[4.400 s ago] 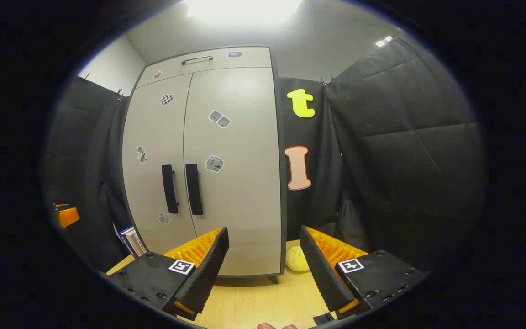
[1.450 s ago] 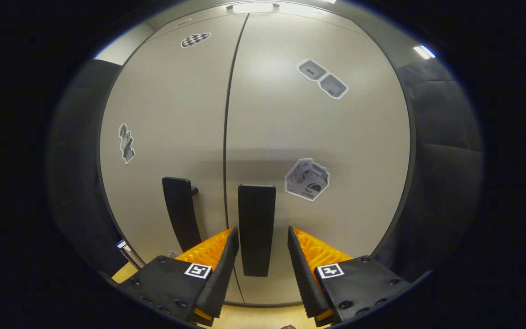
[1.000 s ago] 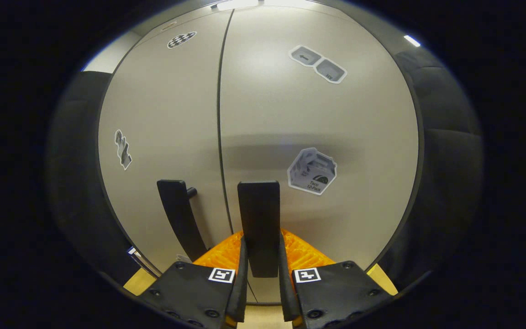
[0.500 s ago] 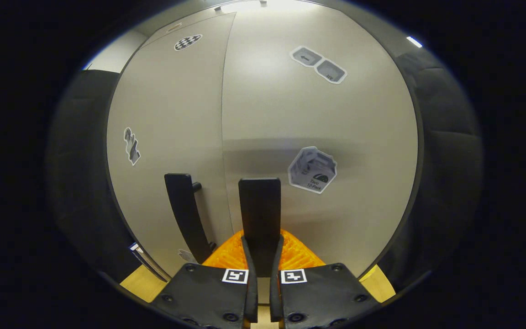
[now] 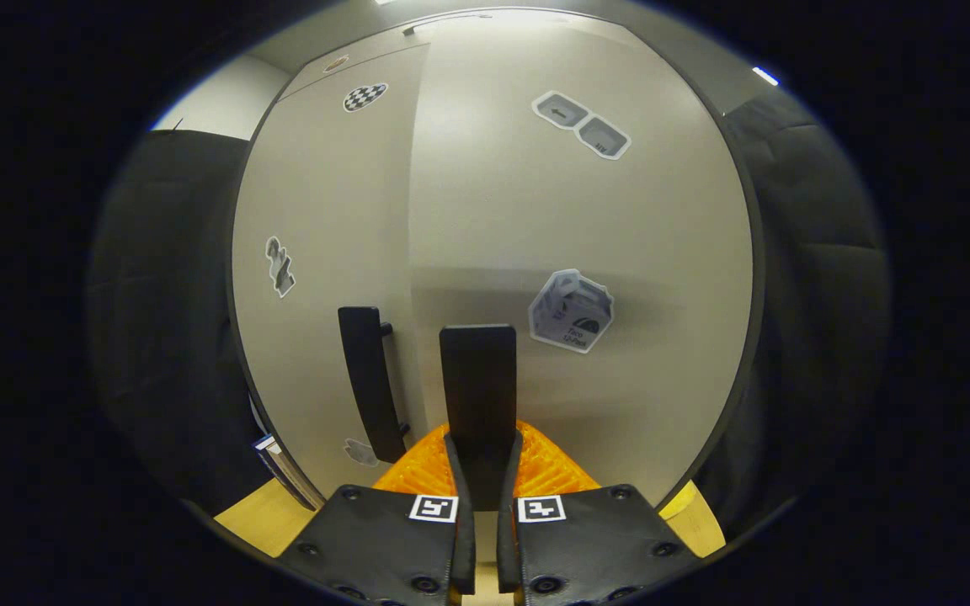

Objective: Open the right door of the double-door shoe cabinet with the right hand, and open the left door with the left hand.

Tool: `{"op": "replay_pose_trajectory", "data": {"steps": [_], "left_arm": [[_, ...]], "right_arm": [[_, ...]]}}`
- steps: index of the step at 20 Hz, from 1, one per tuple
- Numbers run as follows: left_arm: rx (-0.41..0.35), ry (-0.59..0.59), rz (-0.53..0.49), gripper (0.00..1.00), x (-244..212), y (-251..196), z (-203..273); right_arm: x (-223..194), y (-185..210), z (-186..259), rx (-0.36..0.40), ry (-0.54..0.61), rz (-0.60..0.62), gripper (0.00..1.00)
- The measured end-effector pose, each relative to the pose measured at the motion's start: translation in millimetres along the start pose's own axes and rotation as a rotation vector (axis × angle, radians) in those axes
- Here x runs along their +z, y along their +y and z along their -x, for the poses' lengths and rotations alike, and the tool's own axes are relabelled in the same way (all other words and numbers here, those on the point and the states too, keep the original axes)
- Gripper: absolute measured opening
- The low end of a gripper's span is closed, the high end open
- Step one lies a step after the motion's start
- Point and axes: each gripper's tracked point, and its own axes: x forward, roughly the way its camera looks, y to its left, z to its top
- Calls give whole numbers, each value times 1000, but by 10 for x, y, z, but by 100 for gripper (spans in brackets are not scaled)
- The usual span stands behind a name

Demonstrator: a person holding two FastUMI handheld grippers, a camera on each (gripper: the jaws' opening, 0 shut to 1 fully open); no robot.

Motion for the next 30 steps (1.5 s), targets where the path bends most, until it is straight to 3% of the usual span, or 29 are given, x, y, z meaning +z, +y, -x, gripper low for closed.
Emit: {"op": "replay_pose_trajectory", "data": {"steps": [16,24,30], "left_arm": [[-15,-17,-28,96,21,-410,90],[-47,-5,-42,96,-14,-621,55],[-106,14,-67,97,-79,-922,3]], "right_arm": [[-124,-123,444,113,29,38,12],[-167,-258,666,124,33,15,12],[-192,-409,765,89,42,-3,10]]}}
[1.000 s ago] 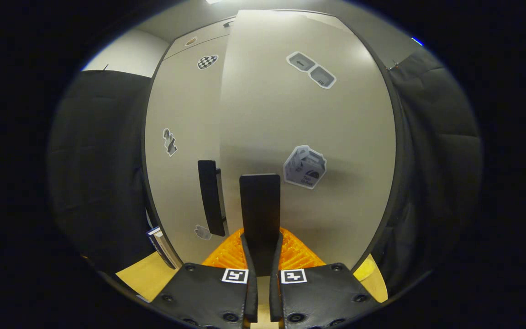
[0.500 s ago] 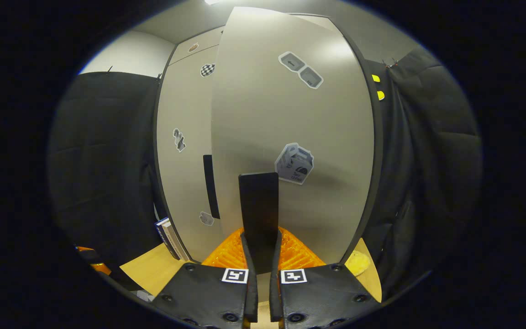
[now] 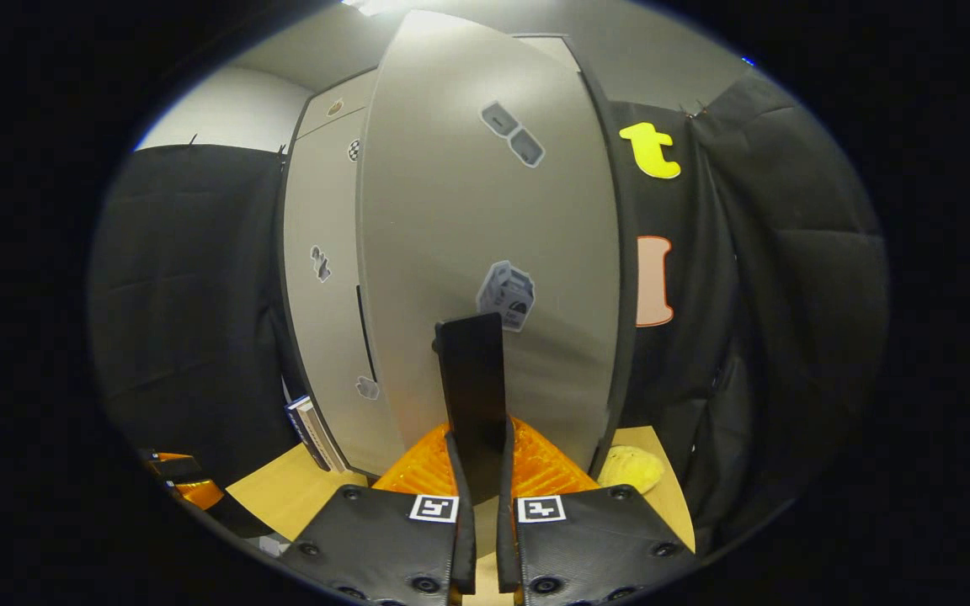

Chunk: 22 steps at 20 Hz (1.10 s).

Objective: Open the right door of the double-door shoe cabinet with the right hand, and open the left door with the left hand.

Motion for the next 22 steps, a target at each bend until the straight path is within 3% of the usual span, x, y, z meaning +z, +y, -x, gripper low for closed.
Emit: {"op": "replay_pose_trajectory", "data": {"steps": [8,13,17,22], "left_arm": [[-54,19,5,97,-64,-218,-134],[-54,40,26,95,-133,-212,-183],[-62,39,18,95,-101,-243,-243],[-76,39,3,95,-96,-333,-326]], "right_arm": [[-53,-163,84,-60,16,-38,11],[-111,-223,100,-53,24,-171,10],[-133,-375,184,-109,24,-100,10],[-141,-869,182,-188,27,-86,9]]}}
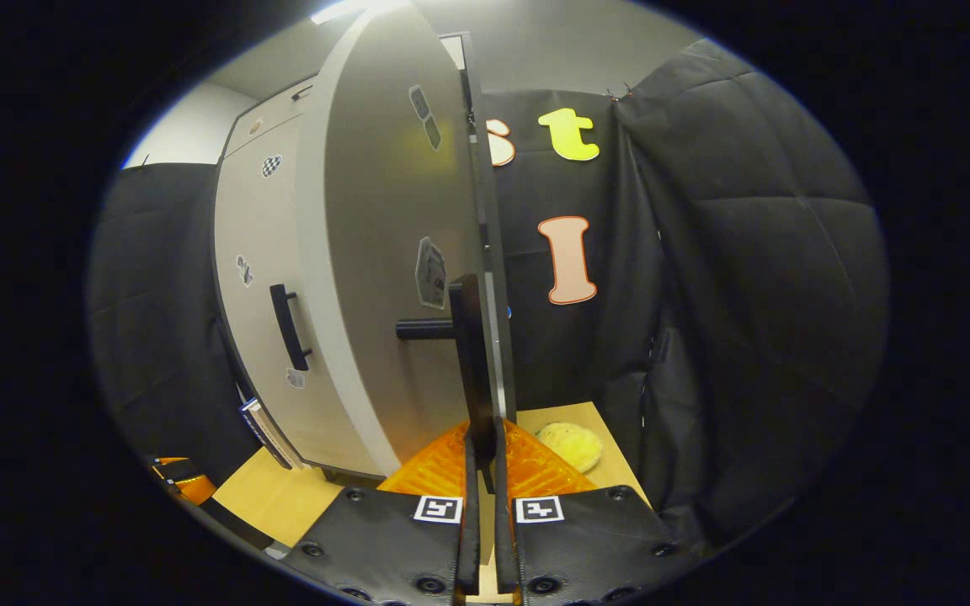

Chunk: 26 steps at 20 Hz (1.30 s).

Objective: Open the right door of the double-door shoe cabinet with the right hand, and open the left door with the left hand.

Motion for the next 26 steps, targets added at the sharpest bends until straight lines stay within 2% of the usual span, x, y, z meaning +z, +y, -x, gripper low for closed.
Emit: {"op": "replay_pose_trajectory", "data": {"steps": [1,2,4,5,6,7,8,9,10,11,13,16,17,20,21,22,23,24,25,26], "left_arm": [[-3,2,-5,95,5,-22,-3],[-3,7,-6,95,-14,-25,-29],[-10,29,10,97,-78,-40,-74],[-20,32,21,97,-61,-61,-107],[-30,33,27,95,-42,-72,-136],[-36,33,27,95,-42,-76,-148],[-40,33,22,95,-29,-63,-153],[-43,31,14,95,-14,-48,-168],[-49,29,7,95,1,-38,-189],[-56,28,3,95,10,-32,-208],[-77,20,-4,95,31,-18,-262],[-88,24,-22,97,14,54,-397],[-93,23,-21,95,38,74,-444],[-115,1,-23,97,182,101,-566],[-120,-11,-32,97,252,110,-603],[-124,-26,-41,97,328,117,-643],[-129,-42,-45,97,415,113,-699],[-133,-59,-44,95,502,107,-762],[-139,-76,-37,95,602,91,-821],[-148,-98,-28,95,713,63,-882]], "right_arm": [[3,-92,-5,-21,-3,-2,3],[19,-205,-9,-53,-10,-9,7],[29,-186,17,-17,-11,-61,0],[33,-172,11,-15,-20,-72,5],[7,-182,-14,-17,-28,-68,6],[-1,-187,-2,-19,-31,-68,0],[-8,-195,46,-25,-35,-71,6],[-22,-201,84,-28,-33,-74,2],[-70,-197,124,-26,-24,-76,2],[-115,-203,183,-27,-14,-78,8],[-271,-231,300,-42,10,-96,7],[-553,-256,450,-64,54,-170,0],[-617,-284,502,-79,63,-189,2],[-694,-468,656,-166,55,-193,0],[-697,-573,712,-221,48,-178,3],[-685,-690,768,-276,33,-155,0],[-644,-781,819,-325,19,-141,3],[-586,-820,868,-355,9,-138,13],[-526,-853,909,-379,-3,-138,3],[-455,-891,923,-391,-20,-134,3]]}}
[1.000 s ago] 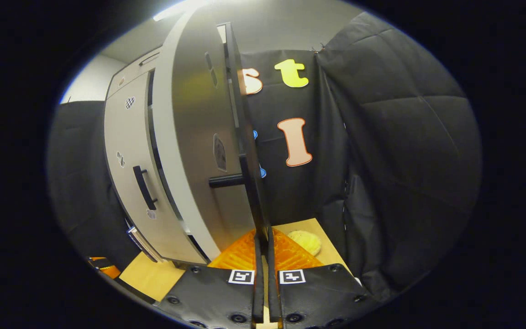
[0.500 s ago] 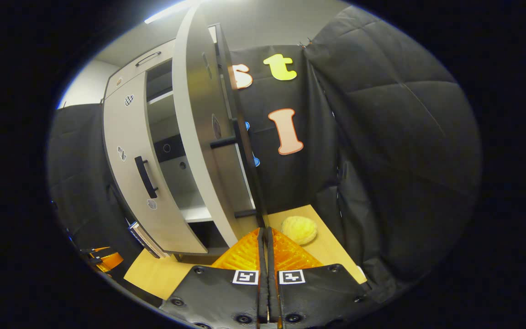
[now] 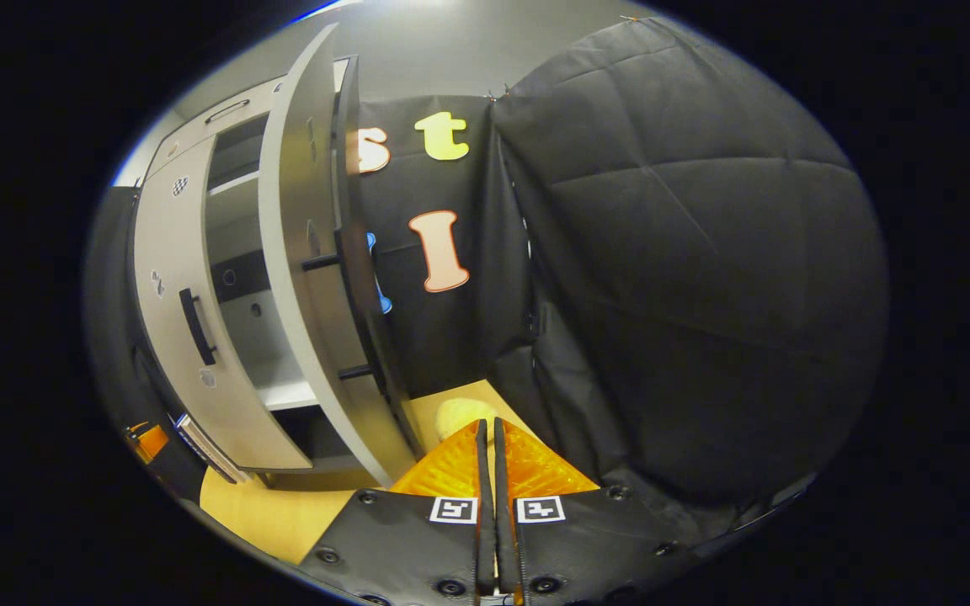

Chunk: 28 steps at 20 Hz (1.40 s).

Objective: Open the right door of the double-door shoe cabinet with the right hand, and open the left door with the left hand.

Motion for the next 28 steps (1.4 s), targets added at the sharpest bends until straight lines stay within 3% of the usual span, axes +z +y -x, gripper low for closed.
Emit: {"op": "replay_pose_trajectory", "data": {"steps": [1,3,5,6,8,11,12,15,18,21,22,26,27,28], "left_arm": [[-8,-21,8,95,103,-18,-81],[-16,-48,15,96,269,-48,-250],[-9,-65,11,95,401,-43,-421],[-3,-72,9,96,458,-44,-499],[14,-83,3,96,562,-50,-657],[37,-91,-5,95,677,-110,-896],[45,-93,-5,96,715,-136,-970],[89,-111,-8,95,842,-174,-1194],[123,-135,-13,96,974,-225,-1373],[139,-127,-27,96,1011,-306,-1557],[151,-127,-39,96,1012,-331,-1616],[192,-116,-86,94,1031,-414,-1807],[210,-112,-102,83,1029,-407,-1851],[221,-107,-119,80,1024,-421,-1893]], "right_arm": [[74,-37,14,-13,-16,7,15],[210,-220,-36,-70,-53,40,12],[380,-320,-116,-112,-98,65,25],[463,-329,-186,-115,-125,66,24],[625,-263,-361,-80,-153,55,43],[758,-323,-682,-73,-175,96,80],[783,-336,-773,-71,-176,98,77],[833,-441,-1048,-63,-168,82,95],[907,-572,-1296,-79,-194,101,98],[868,-594,-1543,-52,-176,102,94],[845,-622,-1625,-46,-168,105,98],[791,-700,-1930,-20,-137,121,98],[809,-699,-2007,-10,-133,127,98],[840,-691,-2085,2,-135,130,98]]}}
